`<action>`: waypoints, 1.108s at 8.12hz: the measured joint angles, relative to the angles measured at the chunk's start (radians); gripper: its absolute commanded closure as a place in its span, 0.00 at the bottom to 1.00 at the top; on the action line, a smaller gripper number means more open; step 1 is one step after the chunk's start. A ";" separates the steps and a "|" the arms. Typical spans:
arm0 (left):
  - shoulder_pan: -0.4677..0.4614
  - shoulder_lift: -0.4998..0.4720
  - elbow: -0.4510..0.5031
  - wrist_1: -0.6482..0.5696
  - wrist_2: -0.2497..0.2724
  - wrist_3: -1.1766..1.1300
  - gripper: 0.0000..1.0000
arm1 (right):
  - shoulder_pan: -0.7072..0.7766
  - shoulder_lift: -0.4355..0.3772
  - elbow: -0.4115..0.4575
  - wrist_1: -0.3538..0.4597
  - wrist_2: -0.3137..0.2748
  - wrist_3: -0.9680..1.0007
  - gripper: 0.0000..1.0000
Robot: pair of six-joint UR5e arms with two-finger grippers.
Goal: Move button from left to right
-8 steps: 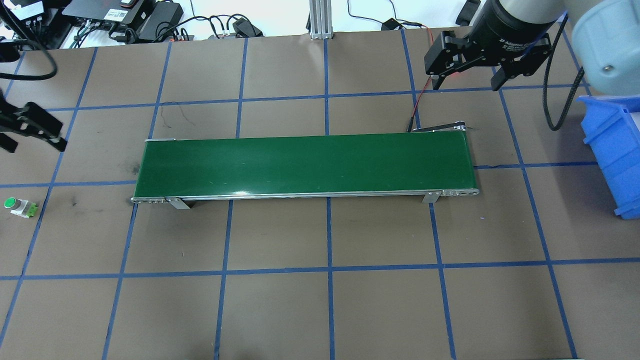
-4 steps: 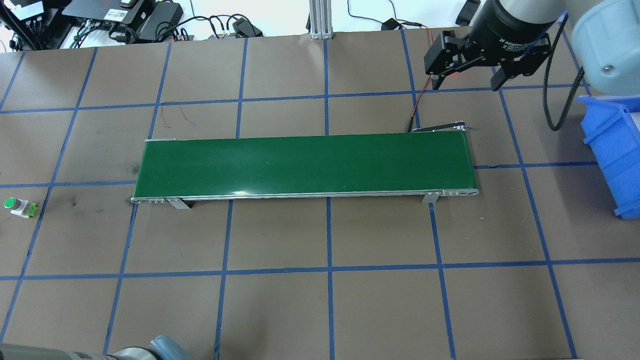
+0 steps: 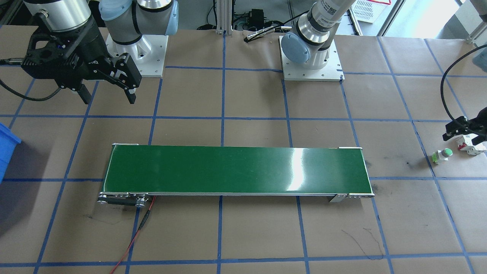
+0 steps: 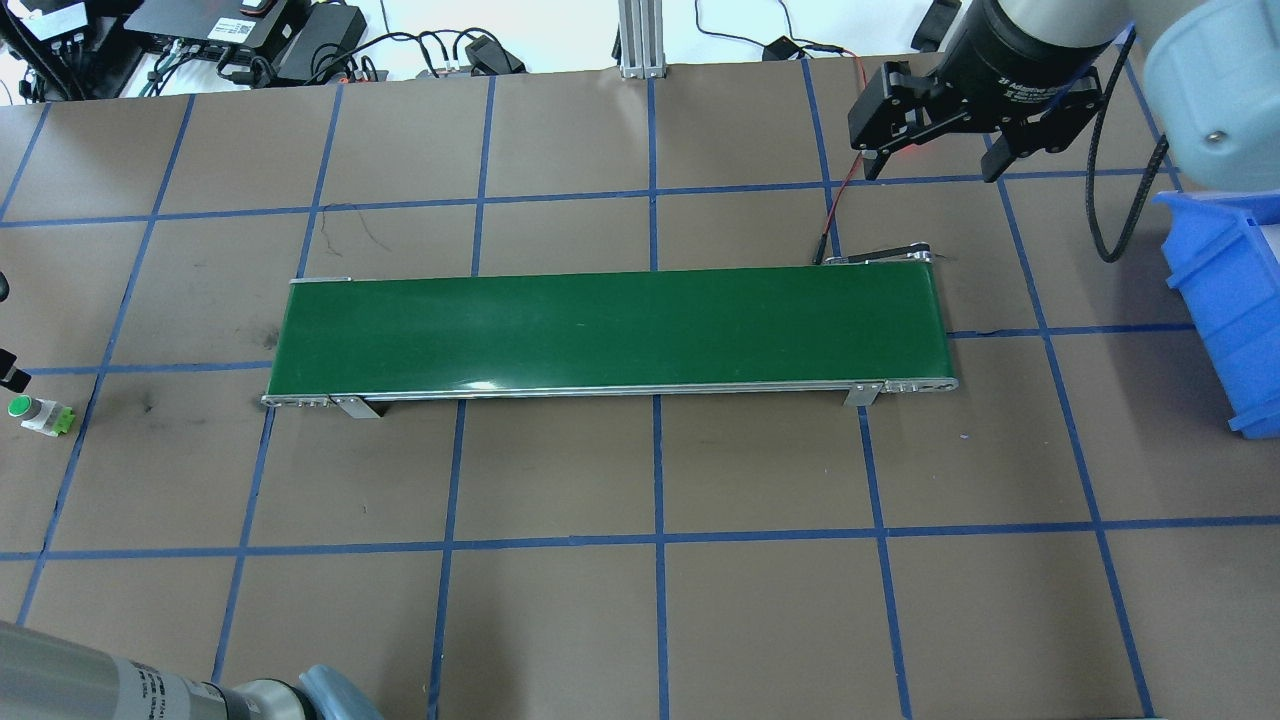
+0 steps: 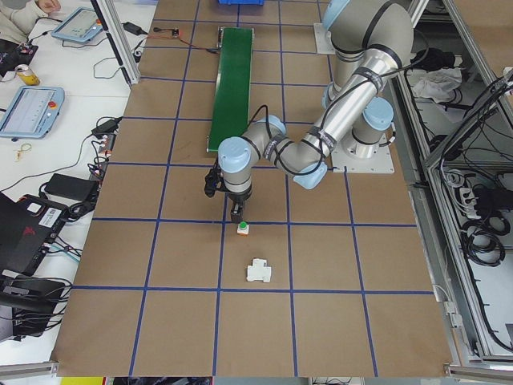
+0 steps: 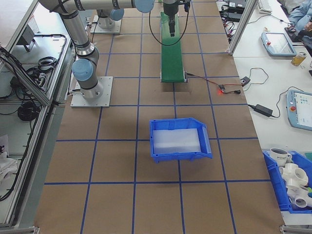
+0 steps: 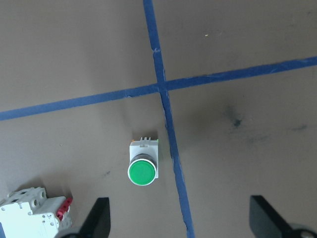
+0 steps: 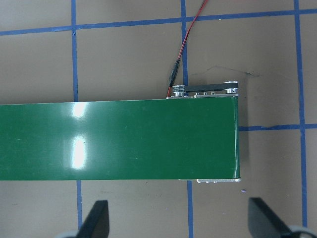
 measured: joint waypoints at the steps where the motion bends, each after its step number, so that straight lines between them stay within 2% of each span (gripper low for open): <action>1: 0.001 -0.032 0.000 0.017 0.011 0.026 0.00 | 0.000 0.000 0.000 0.000 0.000 0.000 0.00; 4: 0.002 -0.112 -0.002 0.122 0.062 0.098 0.00 | 0.000 0.000 0.000 0.000 0.000 0.000 0.00; 9: 0.003 -0.158 -0.022 0.158 0.073 0.123 0.00 | 0.000 0.000 0.000 0.000 -0.001 0.000 0.00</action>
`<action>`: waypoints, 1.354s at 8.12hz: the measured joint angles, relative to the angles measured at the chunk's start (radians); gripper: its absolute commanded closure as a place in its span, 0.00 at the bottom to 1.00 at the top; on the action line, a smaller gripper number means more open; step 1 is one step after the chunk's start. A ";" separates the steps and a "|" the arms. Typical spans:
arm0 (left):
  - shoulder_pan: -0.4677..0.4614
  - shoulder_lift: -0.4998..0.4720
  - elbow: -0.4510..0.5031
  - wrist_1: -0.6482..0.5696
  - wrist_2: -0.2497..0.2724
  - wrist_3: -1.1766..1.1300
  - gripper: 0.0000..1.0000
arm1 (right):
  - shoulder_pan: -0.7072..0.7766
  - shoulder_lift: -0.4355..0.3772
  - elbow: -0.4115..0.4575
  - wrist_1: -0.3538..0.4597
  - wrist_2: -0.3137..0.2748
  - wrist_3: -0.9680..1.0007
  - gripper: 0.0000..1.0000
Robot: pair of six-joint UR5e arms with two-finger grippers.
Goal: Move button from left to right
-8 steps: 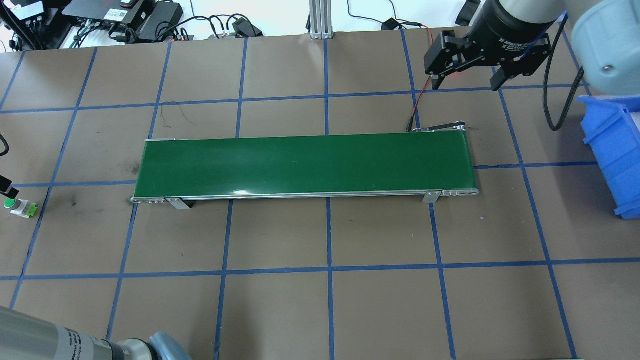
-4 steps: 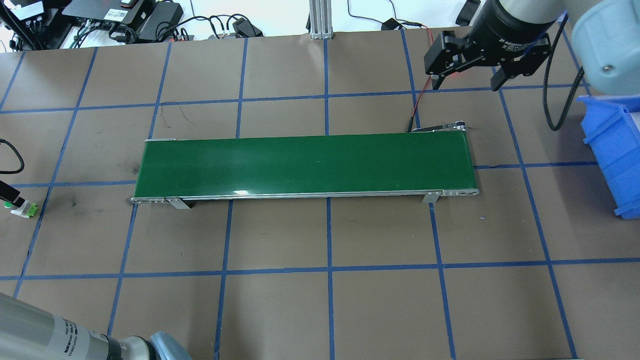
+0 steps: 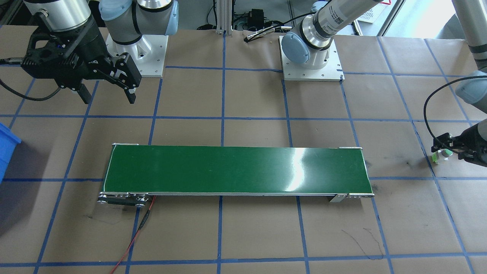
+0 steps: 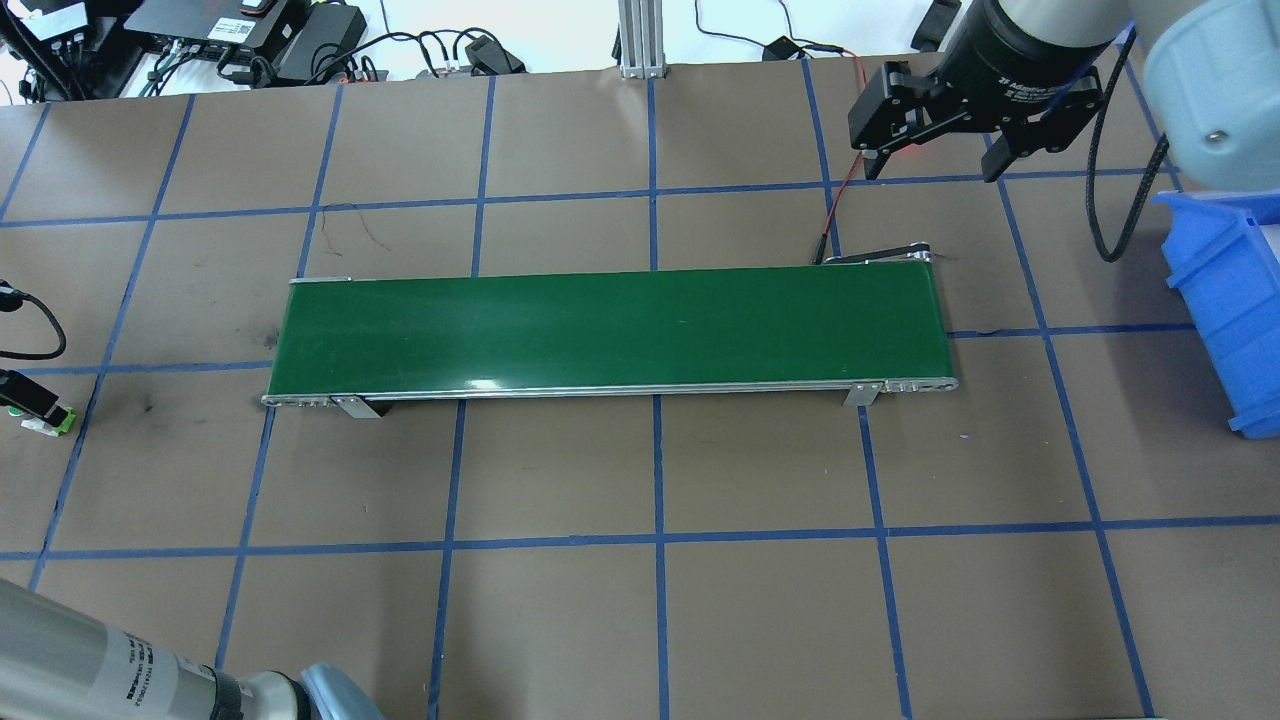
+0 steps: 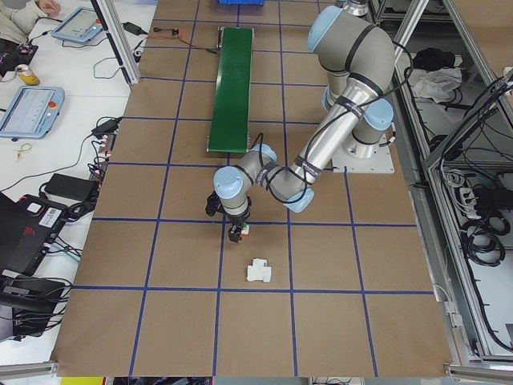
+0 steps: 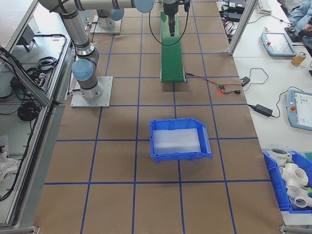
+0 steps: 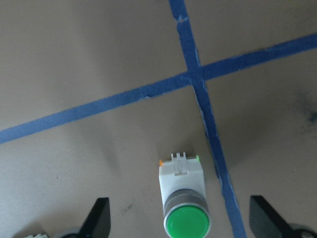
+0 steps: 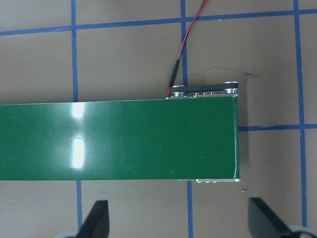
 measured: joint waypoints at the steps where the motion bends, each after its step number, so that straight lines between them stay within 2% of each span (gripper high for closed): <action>1: 0.000 -0.001 -0.010 0.000 0.000 0.000 0.00 | 0.000 0.000 0.000 0.000 0.000 0.000 0.00; 2: 0.000 -0.002 -0.019 0.000 0.000 0.000 0.00 | 0.000 0.000 0.000 0.000 0.000 -0.001 0.00; 3: 0.000 -0.002 -0.024 0.000 0.000 0.001 0.04 | 0.000 0.000 0.000 0.000 -0.001 -0.001 0.00; 4: 0.000 -0.002 -0.026 0.000 -0.001 0.001 0.41 | 0.000 0.000 0.000 0.000 -0.001 -0.001 0.00; 5: 0.000 -0.002 -0.026 0.000 -0.003 0.001 0.65 | 0.000 0.000 0.000 0.000 0.000 0.000 0.00; 6: 0.000 -0.002 -0.026 0.000 -0.005 0.002 0.96 | 0.000 0.000 0.000 0.000 0.000 0.000 0.00; 7: 0.000 -0.002 -0.026 0.000 -0.007 0.007 1.00 | 0.000 0.000 0.000 0.000 0.000 0.000 0.00; 11: 0.001 0.003 -0.020 -0.001 -0.009 0.045 1.00 | 0.000 0.000 0.000 0.000 0.000 0.000 0.00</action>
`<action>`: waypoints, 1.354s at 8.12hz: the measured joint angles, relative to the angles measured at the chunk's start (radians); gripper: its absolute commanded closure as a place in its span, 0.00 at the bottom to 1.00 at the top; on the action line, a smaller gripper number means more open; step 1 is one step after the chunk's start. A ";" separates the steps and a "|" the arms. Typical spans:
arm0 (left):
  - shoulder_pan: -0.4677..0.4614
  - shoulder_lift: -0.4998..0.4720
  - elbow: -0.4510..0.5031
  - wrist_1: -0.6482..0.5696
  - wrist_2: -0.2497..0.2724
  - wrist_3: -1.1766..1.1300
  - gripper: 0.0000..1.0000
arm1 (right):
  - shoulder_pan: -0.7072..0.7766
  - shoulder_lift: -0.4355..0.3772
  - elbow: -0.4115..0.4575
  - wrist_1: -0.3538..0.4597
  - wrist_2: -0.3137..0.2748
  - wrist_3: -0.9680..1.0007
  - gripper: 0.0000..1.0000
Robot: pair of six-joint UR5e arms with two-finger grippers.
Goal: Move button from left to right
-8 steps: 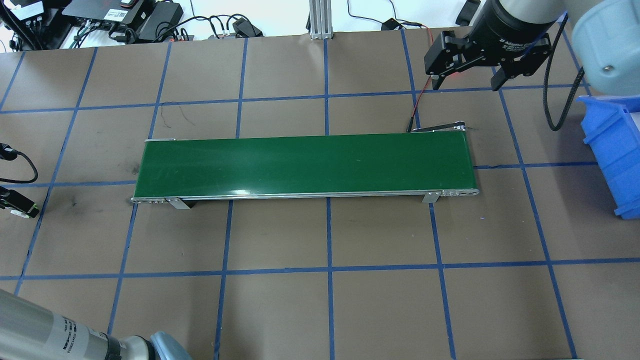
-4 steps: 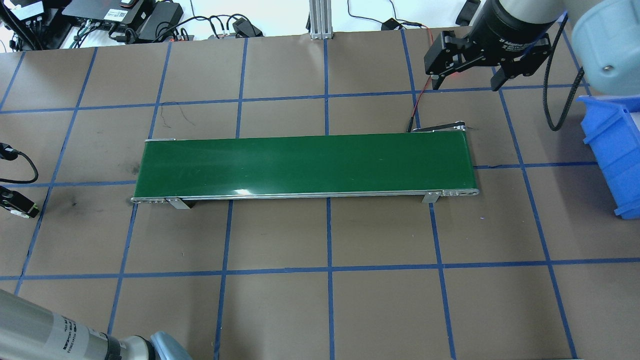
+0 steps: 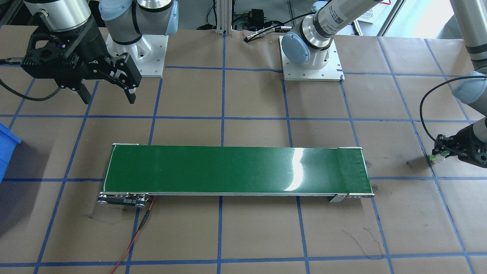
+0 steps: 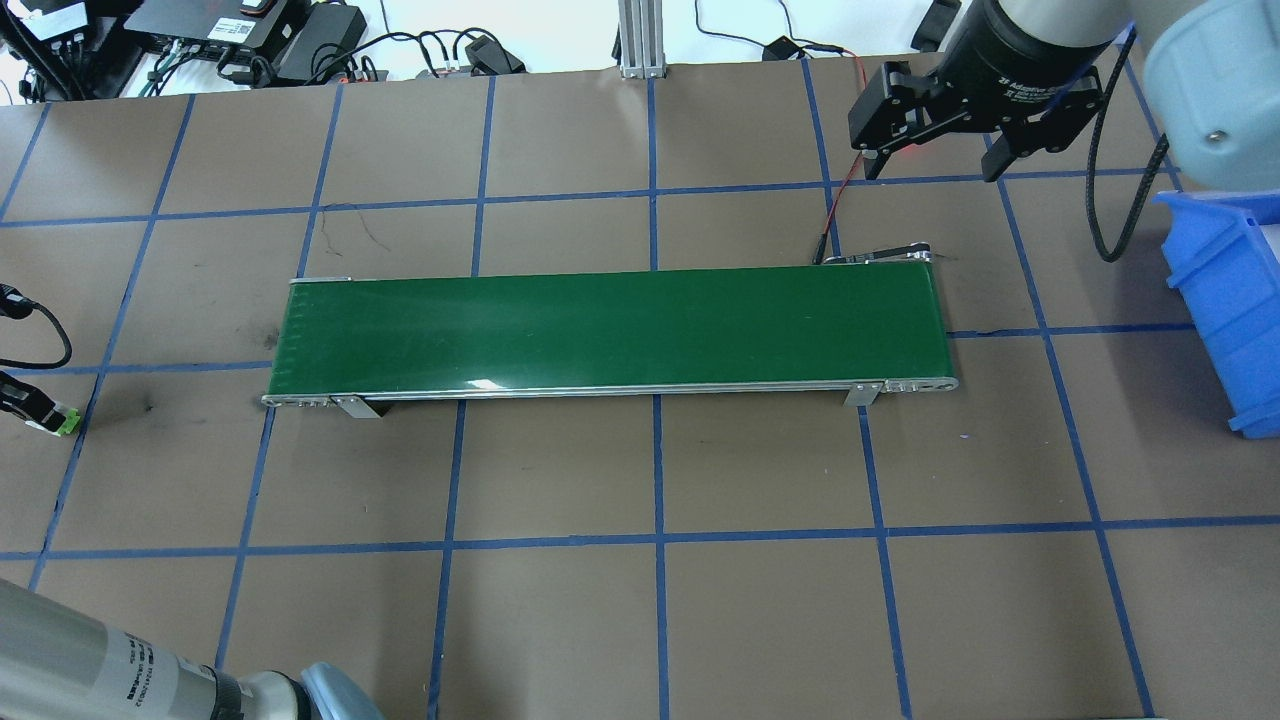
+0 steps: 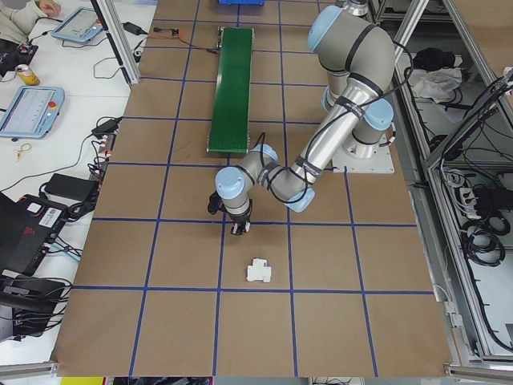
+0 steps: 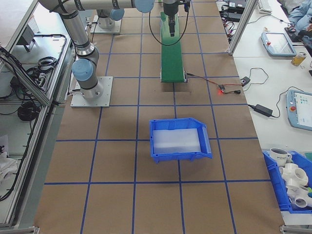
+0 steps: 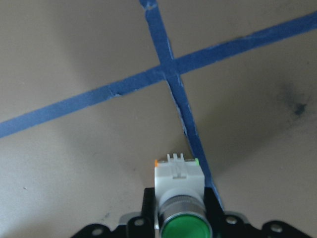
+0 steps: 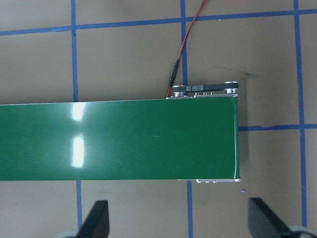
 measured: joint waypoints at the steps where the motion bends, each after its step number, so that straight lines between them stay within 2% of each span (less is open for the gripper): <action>1: 0.000 0.014 0.002 -0.008 0.000 0.007 1.00 | 0.000 0.000 0.000 0.000 0.000 0.000 0.00; 3: -0.002 0.073 0.008 -0.070 0.000 0.000 1.00 | 0.000 0.000 0.000 0.000 0.000 0.001 0.00; 5: -0.034 0.200 0.008 -0.189 -0.005 -0.061 1.00 | 0.000 0.000 0.000 0.000 0.000 0.000 0.00; 7: -0.134 0.327 0.006 -0.285 -0.016 -0.200 1.00 | 0.000 0.000 0.000 0.000 0.000 -0.001 0.00; 8: -0.193 0.358 0.003 -0.304 -0.022 -0.291 1.00 | 0.000 0.000 0.000 0.000 -0.001 0.000 0.00; 11: -0.377 0.373 -0.001 -0.309 -0.115 -0.591 1.00 | 0.000 0.001 0.000 0.000 -0.001 0.000 0.00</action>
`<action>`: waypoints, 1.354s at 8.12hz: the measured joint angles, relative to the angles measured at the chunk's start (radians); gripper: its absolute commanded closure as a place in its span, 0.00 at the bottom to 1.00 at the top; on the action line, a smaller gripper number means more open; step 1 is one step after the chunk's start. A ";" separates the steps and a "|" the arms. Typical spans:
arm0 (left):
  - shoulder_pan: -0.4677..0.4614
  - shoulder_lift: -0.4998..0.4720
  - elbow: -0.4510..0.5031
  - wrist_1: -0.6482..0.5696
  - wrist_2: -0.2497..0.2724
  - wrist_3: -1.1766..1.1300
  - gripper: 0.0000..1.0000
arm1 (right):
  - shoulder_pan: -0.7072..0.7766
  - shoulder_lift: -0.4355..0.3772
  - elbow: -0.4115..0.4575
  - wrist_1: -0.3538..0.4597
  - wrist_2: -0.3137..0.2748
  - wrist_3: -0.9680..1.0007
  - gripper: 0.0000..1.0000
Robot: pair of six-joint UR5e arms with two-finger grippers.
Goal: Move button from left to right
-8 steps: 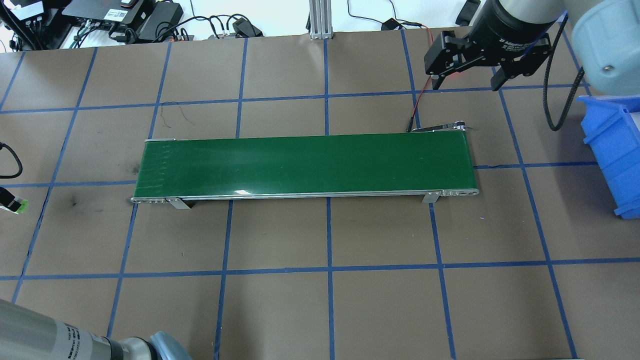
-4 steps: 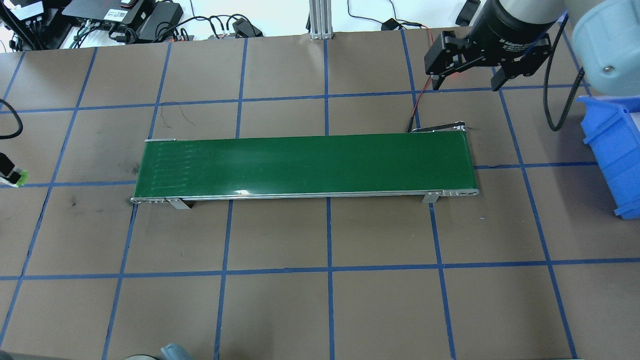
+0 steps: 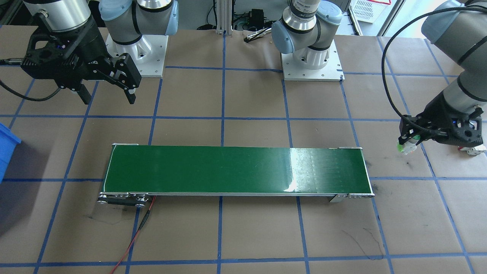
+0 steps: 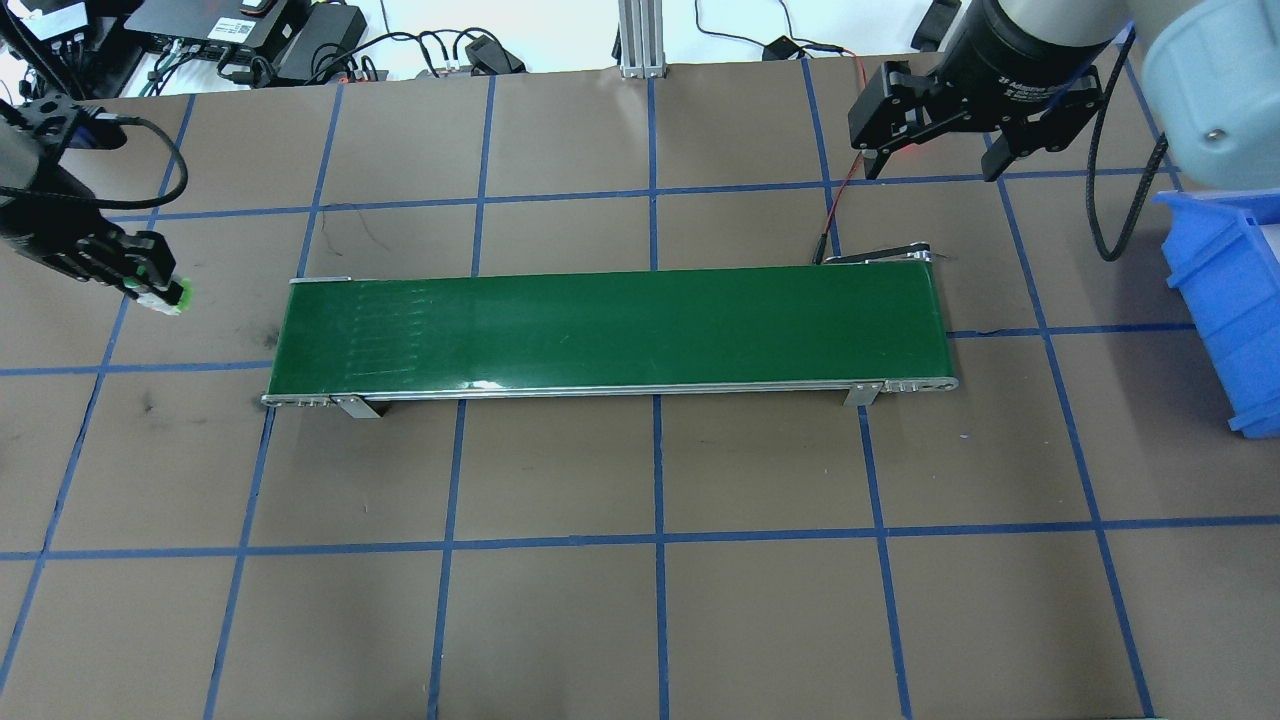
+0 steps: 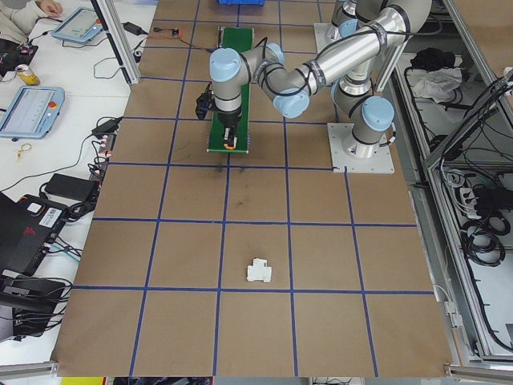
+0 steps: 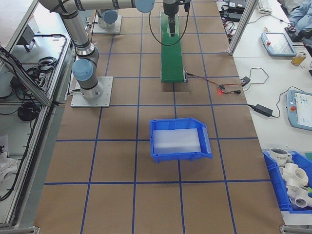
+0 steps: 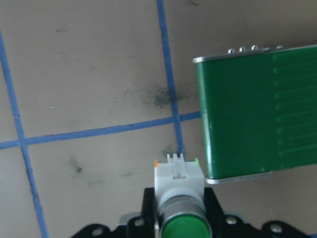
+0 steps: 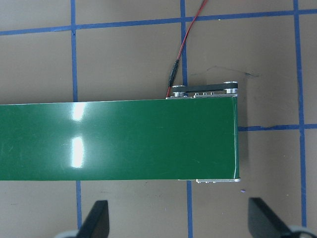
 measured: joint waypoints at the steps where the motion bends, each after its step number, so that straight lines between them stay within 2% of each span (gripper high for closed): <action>1: -0.054 -0.006 0.000 0.004 -0.010 -0.083 1.00 | 0.000 0.000 0.000 0.001 -0.001 0.000 0.00; 4: -0.124 -0.061 0.000 0.049 -0.017 -0.153 1.00 | 0.000 0.000 0.000 0.001 -0.002 0.000 0.00; 9: -0.130 -0.171 -0.006 0.084 -0.016 -0.158 1.00 | 0.000 -0.001 0.000 0.001 -0.001 -0.001 0.00; 10: -0.130 -0.181 -0.014 0.087 -0.017 -0.159 0.97 | 0.000 -0.001 0.000 0.002 -0.002 0.000 0.00; 11: -0.130 -0.186 -0.029 0.096 -0.016 -0.160 0.62 | 0.000 0.001 0.000 0.001 -0.005 0.000 0.00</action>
